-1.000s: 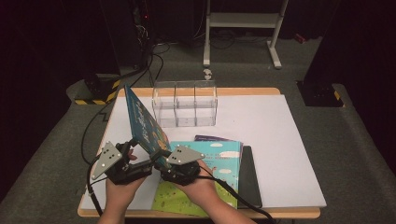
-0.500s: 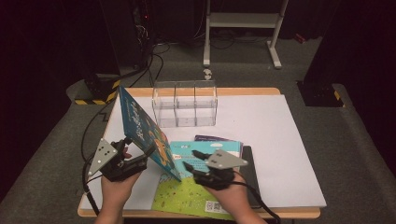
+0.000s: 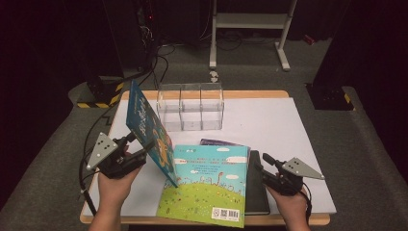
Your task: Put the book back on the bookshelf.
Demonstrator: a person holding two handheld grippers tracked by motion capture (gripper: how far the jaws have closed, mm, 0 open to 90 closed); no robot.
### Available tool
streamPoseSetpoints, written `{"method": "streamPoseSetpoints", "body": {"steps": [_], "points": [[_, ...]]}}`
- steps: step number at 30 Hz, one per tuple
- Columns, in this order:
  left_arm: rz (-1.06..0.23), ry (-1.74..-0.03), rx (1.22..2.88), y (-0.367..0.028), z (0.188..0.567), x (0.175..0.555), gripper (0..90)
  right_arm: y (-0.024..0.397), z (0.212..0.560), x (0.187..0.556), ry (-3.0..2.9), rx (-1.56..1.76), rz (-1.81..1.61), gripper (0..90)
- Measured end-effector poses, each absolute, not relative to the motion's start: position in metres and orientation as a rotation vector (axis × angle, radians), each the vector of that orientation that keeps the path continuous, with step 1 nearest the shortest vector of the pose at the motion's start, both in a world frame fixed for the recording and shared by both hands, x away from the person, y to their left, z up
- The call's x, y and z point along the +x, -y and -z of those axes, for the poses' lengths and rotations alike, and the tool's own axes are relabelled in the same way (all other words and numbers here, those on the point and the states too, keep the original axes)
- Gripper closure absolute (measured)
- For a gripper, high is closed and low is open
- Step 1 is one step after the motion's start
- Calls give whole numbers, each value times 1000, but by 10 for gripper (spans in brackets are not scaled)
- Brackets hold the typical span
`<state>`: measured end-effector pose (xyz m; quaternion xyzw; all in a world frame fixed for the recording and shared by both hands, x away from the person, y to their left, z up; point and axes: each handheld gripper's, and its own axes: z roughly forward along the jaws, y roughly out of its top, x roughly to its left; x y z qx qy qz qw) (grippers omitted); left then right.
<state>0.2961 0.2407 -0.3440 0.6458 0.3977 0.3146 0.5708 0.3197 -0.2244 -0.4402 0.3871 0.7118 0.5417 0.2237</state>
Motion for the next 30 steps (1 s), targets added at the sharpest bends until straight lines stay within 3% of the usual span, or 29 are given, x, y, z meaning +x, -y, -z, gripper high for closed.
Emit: {"method": "streamPoseSetpoints", "body": {"steps": [4,11,21,30], "points": [[-765,-943,1534,-243,341,294,488,228,445,318,-1987,1049,-1460,513],[-883,-1057,1460,-263,348,278,803,227,444,318,-2004,1044,-1499,525],[-837,-1029,1442,-294,370,263,816,226,445,318,-2000,1058,-1498,528],[-865,-955,1468,-290,376,254,762,231,452,320,-2001,1107,-1477,534]]}}
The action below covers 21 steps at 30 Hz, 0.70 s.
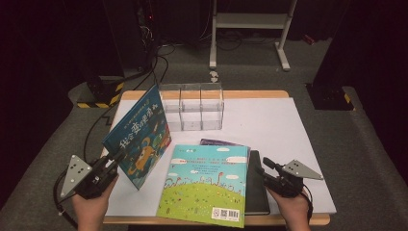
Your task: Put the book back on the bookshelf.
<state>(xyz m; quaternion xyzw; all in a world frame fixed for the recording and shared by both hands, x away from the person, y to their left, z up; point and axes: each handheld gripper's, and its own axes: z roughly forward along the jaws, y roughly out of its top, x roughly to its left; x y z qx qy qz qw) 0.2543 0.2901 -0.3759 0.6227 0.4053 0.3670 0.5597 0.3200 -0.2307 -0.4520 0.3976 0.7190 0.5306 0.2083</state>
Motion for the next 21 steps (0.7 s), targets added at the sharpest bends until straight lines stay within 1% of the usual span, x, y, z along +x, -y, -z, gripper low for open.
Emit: {"method": "streamPoseSetpoints", "body": {"steps": [3,4,8,11,12,13,16,17,18,21], "points": [[-859,-951,1487,-286,374,253,744,231,451,318,-2004,1100,-1478,534],[-880,-943,1504,-285,374,253,743,231,452,318,-2004,1101,-1481,534],[-880,-943,1522,-282,372,254,743,230,453,318,-2012,1103,-1482,534],[-823,-934,1538,-282,372,256,757,230,453,318,-2017,1102,-1479,534],[-823,-934,1538,-282,372,256,758,230,453,318,-2017,1102,-1479,534],[-791,-931,1532,-283,373,258,749,230,454,319,-2018,1106,-1481,534],[-825,-945,1518,-281,374,258,725,230,454,319,-2020,1108,-1482,534],[-847,-952,1523,-281,373,259,736,230,455,320,-2021,1107,-1485,533],[-847,-952,1523,-281,373,259,752,230,455,320,-2021,1107,-1485,533],[-824,-946,1521,-281,369,264,752,230,456,320,-2025,1115,-1487,533]]}}
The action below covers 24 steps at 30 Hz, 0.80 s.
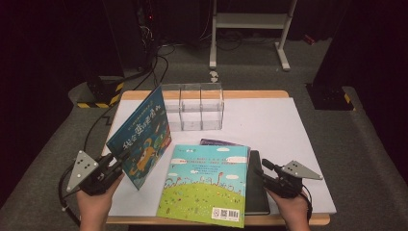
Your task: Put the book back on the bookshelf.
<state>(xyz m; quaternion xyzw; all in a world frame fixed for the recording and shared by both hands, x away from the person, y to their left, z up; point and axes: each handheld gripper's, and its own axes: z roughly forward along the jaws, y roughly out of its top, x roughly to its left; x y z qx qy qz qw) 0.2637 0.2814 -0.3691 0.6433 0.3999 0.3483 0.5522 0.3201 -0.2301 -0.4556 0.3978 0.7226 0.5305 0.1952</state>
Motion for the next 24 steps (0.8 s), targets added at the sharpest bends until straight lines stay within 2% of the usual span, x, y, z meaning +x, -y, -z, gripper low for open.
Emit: {"method": "streamPoseSetpoints", "body": {"steps": [3,6,12,18,24], "points": [[-777,-943,1535,-283,363,270,760,230,456,320,-2027,1115,-1487,533],[-835,-950,1555,-278,358,277,766,229,457,321,-2032,1119,-1486,532],[-858,-940,1548,-277,356,284,783,228,459,322,-2038,1125,-1487,531],[-832,-955,1545,-275,354,290,754,226,461,323,-2049,1128,-1485,530],[-832,-968,1541,-272,350,297,805,226,461,322,-2050,1124,-1482,529]]}}
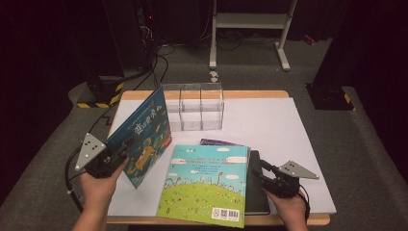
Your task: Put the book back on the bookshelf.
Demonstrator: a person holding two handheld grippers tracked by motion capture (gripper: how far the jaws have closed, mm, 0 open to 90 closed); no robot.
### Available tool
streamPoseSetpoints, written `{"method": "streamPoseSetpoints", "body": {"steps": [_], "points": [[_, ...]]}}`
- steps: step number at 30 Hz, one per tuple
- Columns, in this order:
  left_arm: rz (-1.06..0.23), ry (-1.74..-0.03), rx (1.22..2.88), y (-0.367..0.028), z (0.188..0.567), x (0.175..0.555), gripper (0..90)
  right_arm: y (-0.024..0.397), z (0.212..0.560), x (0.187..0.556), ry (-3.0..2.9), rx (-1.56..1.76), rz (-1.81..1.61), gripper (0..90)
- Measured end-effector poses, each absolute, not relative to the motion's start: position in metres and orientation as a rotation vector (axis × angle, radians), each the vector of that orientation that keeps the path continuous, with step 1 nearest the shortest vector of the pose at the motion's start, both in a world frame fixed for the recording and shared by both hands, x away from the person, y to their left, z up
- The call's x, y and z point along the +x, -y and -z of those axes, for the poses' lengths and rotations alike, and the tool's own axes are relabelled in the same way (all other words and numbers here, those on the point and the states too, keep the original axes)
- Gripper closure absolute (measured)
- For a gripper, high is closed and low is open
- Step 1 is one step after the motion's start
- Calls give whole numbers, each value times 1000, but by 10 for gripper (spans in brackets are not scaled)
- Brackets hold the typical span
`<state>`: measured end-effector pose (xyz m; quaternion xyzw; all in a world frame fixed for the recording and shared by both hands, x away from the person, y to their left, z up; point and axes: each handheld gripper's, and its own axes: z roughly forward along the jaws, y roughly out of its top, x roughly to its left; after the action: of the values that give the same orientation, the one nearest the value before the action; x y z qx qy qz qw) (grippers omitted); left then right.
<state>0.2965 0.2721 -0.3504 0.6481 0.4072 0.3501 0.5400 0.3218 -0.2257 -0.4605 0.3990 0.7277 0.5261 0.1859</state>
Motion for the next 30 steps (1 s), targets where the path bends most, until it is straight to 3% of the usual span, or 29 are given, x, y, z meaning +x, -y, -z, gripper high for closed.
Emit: {"method": "streamPoseSetpoints", "body": {"steps": [14,30], "points": [[-829,-985,1555,-256,321,329,829,228,457,321,-2035,1123,-1498,531],[-861,-1101,1420,-256,301,376,829,233,456,321,-2019,1138,-1517,535]]}}
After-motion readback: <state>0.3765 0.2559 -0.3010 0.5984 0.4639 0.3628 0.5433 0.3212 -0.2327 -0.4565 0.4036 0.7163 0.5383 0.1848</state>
